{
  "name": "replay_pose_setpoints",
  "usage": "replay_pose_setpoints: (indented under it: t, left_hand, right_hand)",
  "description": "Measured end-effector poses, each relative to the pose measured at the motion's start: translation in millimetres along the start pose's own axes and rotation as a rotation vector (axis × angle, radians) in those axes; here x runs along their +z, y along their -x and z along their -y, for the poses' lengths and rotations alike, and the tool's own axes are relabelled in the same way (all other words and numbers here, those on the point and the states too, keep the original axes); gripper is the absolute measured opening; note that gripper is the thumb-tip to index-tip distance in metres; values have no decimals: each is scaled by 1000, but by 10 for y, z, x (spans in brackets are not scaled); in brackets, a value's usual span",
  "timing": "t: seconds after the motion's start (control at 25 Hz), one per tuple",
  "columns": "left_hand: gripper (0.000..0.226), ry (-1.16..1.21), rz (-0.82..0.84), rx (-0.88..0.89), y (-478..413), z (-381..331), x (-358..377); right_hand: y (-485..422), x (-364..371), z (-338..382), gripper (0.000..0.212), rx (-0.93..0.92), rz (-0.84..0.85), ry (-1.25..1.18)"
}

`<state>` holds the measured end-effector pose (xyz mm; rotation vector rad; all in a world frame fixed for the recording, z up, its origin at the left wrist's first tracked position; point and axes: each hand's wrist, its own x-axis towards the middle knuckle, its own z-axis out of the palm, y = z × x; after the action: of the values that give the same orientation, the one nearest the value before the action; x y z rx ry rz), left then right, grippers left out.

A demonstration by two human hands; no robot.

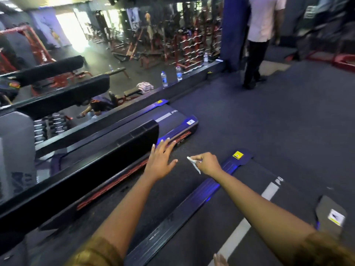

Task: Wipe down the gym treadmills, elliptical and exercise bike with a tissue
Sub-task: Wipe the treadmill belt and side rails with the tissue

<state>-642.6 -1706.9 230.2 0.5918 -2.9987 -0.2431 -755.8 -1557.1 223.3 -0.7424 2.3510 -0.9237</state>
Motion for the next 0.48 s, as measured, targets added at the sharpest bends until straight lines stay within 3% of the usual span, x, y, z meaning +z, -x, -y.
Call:
replay_pose_setpoints:
  t: [0.2, 0.48]
  left_hand:
    - [56, 207, 225, 81, -192, -566, 577]
    - [50, 199, 475, 272, -971, -1712, 1211]
  right_hand:
    - [250, -448, -683, 29, 101, -101, 37]
    - [320, -1328, -1867, 37, 313, -171, 110]
